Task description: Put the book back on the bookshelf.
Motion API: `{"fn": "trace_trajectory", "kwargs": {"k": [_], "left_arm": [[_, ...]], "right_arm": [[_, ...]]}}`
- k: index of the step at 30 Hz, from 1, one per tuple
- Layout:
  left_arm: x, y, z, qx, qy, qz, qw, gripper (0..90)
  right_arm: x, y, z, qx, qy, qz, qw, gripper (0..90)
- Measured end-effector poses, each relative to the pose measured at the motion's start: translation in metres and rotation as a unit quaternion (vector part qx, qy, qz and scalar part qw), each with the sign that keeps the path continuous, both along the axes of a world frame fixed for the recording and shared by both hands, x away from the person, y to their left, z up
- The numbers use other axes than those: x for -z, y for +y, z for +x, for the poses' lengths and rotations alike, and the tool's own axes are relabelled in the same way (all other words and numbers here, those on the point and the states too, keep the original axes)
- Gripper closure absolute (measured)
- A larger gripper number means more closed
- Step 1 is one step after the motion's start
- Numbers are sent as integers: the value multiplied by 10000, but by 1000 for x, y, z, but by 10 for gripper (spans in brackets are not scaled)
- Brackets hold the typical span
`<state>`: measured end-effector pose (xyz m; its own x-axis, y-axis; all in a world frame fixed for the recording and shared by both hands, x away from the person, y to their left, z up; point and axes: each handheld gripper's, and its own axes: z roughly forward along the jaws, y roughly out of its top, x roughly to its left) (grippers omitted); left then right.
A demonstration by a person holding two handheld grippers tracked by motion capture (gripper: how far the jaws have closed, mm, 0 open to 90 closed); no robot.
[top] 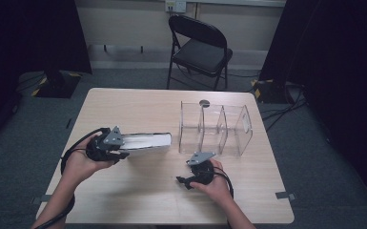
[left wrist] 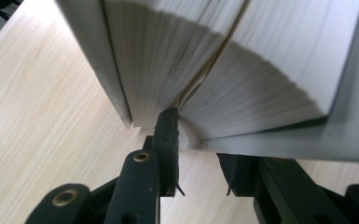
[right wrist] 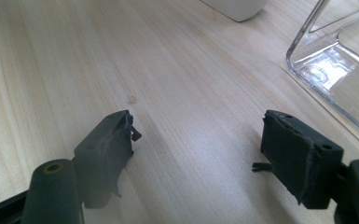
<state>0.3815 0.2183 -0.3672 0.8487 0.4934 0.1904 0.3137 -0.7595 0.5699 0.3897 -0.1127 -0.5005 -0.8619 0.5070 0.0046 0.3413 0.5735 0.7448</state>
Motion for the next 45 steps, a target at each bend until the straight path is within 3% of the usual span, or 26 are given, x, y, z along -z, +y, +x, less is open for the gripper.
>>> {"fn": "trace_trajectory", "kwargs": {"k": [12, 13, 14, 17, 20, 21, 26, 30, 31, 34, 36, 37, 38, 39, 40, 41, 42, 43, 45], "left_arm": [[-2, 7, 11, -120, 188, -211, 9995, 696], [-2, 7, 12, -125, 131, -119, 9998, 697], [-2, 7, 12, -171, 148, -232, 9995, 697], [-2, 9, 15, -163, 155, -190, 9996, 696], [-1, 12, 17, -261, 179, -286, 9991, 695], [-2, 13, 18, -258, 164, -210, 9993, 695], [-2, 12, 18, -253, 158, -93, 9995, 696], [-1, 17, 12, -200, 196, -176, 9995, 751], [0, 19, 11, -216, 202, -282, 9992, 766], [2, 17, 8, -169, 78, -51, 9998, 776], [4, 18, 7, -179, 82, -202, 9996, 775], [5, 18, 7, -193, 92, -220, 9995, 777], [6, 18, 7, -191, 109, -261, 9994, 778], [6, 18, 7, -169, 97, -282, 9994, 778], [6, 18, 6, -147, 75, -261, 9995, 779], [6, 18, 6, -141, 68, -277, 9995, 778], [6, 17, 6, -134, 53, -270, 9995, 777], [6, 17, 7, -133, 50, -242, 9996, 777], [6, 15, 7, -135, 30, -253, 9996, 776]], "right_arm": [[0, 0, 0, 4, -6, 6, 10000, 237], [0, 0, 0, 8, 1, 6, 10000, 237], [0, 0, 0, 8, 0, 8, 10000, 237], [0, 0, 0, 9, -1, 6, 10000, 237], [0, 0, 0, 5, -4, 8, 10000, 237], [0, 0, 0, 6, -4, 7, 10000, 237], [0, 0, 0, 4, -10, 6, 10000, 236], [0, 0, 0, 4, -9, 6, 10000, 236], [0, 0, 0, 5, -8, 6, 10000, 236], [0, 0, 0, 9, -17, -3, 10000, 234], [0, 1, 0, 73, -31, -26, 10000, 251], [-2, 3, -2, 212, -26, -17, 9998, 334], [-4, 6, -4, 210, -4, 56, 9998, 327], [-8, 10, -6, 106, -37, 139, 9998, 302], [-16, 13, -11, 120, -321, 154, 9993, 299], [-26, 17, -17, 19, -767, 190, 9969, 302], [-36, 21, -21, -66, -1058, 217, 9941, 299], [-44, 24, -21, -93, -1186, 266, 9925, 273], [-58, 28, -16, -107, -1206, 417, 9918, 259]]}}
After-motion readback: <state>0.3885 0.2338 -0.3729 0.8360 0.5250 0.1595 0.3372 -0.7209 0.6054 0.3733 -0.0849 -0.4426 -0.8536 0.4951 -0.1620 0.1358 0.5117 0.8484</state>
